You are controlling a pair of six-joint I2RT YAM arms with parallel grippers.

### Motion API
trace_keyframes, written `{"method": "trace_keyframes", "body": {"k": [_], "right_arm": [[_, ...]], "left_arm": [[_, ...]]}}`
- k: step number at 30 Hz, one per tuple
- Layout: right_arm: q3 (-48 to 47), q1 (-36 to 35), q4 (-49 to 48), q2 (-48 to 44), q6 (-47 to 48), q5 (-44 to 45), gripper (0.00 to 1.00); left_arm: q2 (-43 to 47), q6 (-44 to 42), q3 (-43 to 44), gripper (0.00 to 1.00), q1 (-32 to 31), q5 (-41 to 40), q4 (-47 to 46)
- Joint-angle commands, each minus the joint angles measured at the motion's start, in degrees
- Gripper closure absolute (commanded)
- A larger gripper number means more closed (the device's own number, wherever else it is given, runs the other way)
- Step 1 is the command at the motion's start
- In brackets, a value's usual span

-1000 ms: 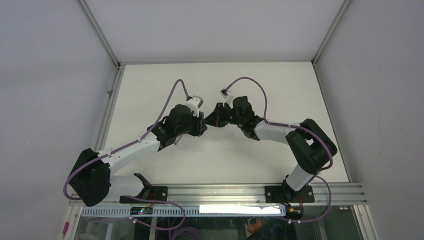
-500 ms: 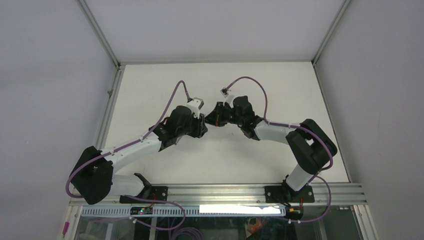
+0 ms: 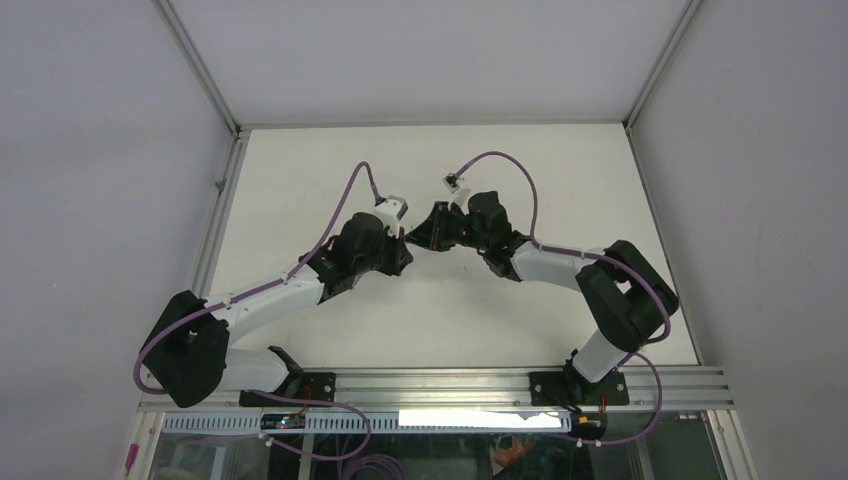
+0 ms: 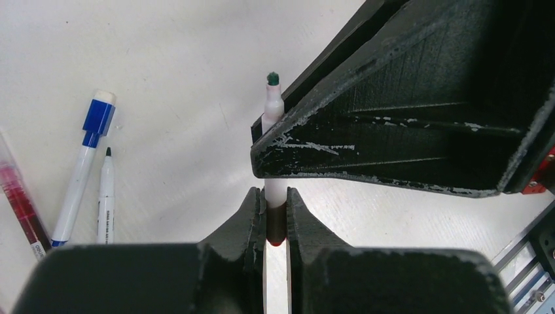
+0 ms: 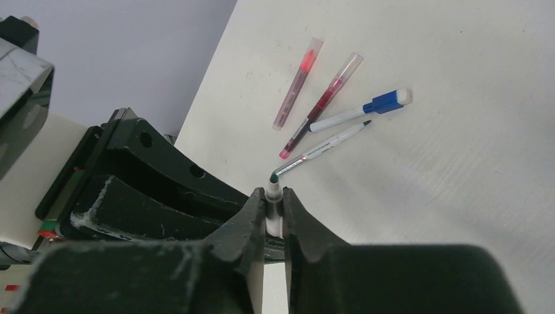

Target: Insert the pens into the pen caps

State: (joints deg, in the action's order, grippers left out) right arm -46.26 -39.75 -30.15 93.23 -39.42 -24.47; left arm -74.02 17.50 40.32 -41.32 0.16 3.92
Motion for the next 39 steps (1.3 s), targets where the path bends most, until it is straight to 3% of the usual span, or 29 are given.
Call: {"method": "trace_keyframes", "body": {"k": [1,9,13,15,19,21,26,32,39], "right_arm": [[-0.7,0.1,-1.8,-3.6,0.2,0.8,0.82],[-1.2,6.7,10.6,-11.3,6.4,6.9,0.59],[-3.1,10.5,27.3,-19.2,15.7,21.4,0.54],[-4.8,11.4,35.9,-21.2,21.1,34.7,0.54],[-8.4,15.2,46.6,-18.8,26.7,45.8,0.55],[-9.5,17.9,49.3,-16.8,27.6,45.2,0.56],[-15.7,24.6,56.8,-6.3,26.6,33.2,0.56],[-17.7,24.0,53.4,1.4,26.0,25.2,0.56],[-21.8,20.2,51.3,5.9,26.0,23.2,0.55]], "left_arm": [[1.2,-0.7,-0.3,1.00,-0.5,0.7,-2.7],[-0.8,-4.0,1.6,1.00,-0.5,4.9,-0.9],[-0.6,-5.9,2.7,1.00,-0.5,6.8,0.3],[-0.7,-6.9,3.5,1.00,-0.5,8.2,1.1],[-0.9,-7.8,3.9,1.00,-0.5,10.5,1.6],[-1.0,-8.2,4.3,1.00,-0.5,11.6,1.9],[-1.0,-9.6,4.7,1.00,-0.5,12.8,2.5],[0.0,-8.8,2.9,1.00,-0.5,14.5,1.6],[-0.9,-8.1,1.0,1.00,-0.5,15.8,-0.3]]}}
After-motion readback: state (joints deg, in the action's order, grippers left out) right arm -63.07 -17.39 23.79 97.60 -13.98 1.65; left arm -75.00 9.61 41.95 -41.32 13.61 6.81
